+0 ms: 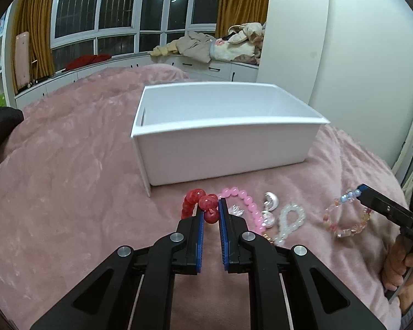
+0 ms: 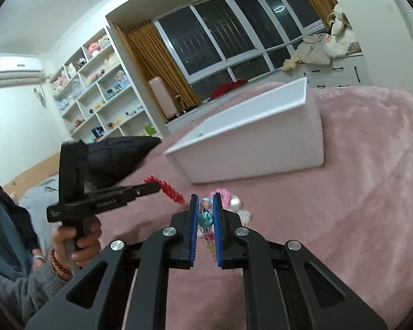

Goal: Organize jewelry
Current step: 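Lift both held bracelets and carry them over the white box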

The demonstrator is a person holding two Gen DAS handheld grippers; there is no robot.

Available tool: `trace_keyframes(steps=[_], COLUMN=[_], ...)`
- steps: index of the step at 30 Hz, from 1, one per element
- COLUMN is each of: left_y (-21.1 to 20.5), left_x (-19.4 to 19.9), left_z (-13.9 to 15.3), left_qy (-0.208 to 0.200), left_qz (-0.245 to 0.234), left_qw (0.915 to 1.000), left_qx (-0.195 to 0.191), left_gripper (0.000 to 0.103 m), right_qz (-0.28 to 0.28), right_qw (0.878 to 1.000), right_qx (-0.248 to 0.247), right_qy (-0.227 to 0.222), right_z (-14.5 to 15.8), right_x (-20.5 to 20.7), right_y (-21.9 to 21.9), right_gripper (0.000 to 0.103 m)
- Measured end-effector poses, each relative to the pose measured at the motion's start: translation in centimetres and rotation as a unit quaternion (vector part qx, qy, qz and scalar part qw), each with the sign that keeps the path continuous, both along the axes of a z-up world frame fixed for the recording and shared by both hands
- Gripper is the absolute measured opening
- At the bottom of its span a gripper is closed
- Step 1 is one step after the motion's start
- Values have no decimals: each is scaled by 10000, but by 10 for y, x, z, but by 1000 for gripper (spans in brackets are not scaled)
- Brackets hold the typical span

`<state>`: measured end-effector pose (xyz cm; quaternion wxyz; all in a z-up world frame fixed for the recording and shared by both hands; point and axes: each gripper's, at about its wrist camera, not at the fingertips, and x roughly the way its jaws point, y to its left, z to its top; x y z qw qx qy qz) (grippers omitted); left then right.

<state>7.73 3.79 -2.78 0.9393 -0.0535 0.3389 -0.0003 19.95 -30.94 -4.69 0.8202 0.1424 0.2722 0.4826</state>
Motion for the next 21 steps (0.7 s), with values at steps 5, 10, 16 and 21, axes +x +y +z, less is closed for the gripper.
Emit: trace_keyframes(steps=[5, 10, 16, 21], left_y=[-6, -13, -12, -8], left_x=[3, 26, 62, 83], left_z=[25, 52, 81, 94], left_qy=[-56, -218, -451, -585], left_qz=[-49, -102, -51, -109], left_qw=[10000, 9997, 9990, 9982], left_qx=[-48, -7, -24, 8], left_gripper=[15, 15, 15, 15], right_qz=[241, 299, 126, -49], right_qw=[9994, 9991, 9989, 9983], right_qx=[257, 259, 288, 238], right_qy=[48, -153, -336, -520], right_z=[17, 44, 73, 97], right_x=[10, 22, 37, 54], right_y=[-6, -5, -2, 2], right_gripper=[11, 11, 11, 11])
